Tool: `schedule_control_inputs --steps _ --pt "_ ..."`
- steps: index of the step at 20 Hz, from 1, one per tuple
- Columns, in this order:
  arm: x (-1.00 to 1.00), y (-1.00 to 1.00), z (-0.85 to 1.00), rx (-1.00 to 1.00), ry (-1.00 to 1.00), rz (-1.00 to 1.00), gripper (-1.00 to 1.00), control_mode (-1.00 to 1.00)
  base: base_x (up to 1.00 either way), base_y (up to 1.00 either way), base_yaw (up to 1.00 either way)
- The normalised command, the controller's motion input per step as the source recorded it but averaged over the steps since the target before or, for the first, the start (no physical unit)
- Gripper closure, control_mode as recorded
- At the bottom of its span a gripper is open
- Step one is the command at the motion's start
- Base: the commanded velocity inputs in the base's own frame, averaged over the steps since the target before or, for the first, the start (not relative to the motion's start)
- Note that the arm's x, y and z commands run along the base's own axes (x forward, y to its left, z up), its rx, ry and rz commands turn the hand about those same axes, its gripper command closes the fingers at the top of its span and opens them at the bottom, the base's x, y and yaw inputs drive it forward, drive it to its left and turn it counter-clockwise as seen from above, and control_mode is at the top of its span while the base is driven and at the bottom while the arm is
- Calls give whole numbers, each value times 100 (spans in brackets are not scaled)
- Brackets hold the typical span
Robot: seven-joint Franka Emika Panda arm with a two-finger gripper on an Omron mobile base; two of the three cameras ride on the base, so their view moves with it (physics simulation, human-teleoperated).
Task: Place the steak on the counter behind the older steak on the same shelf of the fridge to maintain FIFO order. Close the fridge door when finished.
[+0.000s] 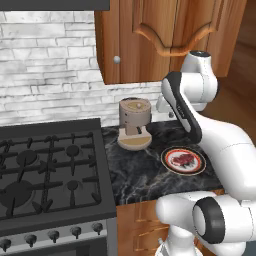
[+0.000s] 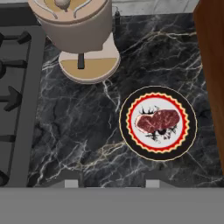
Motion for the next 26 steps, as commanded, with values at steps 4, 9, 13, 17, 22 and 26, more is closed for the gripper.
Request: schedule_control_inputs --steps 4,9,13,17,22,26 --pt "-1 0 -3 0 0 0 -100 -100 0 0 0" --pt "-1 7 -59 5 0 -6 -100 -100 0 0 0" --pt "-3 -19 -85 24 3 -40 -100 -100 0 0 0" --pt "-1 -51 -69 27 2 -56 -100 -100 0 0 0" --pt "0 -48 -59 23 12 -61 -100 -100 0 0 0" --pt "27 -49 -42 15 32 -33 -100 -100 0 0 0"
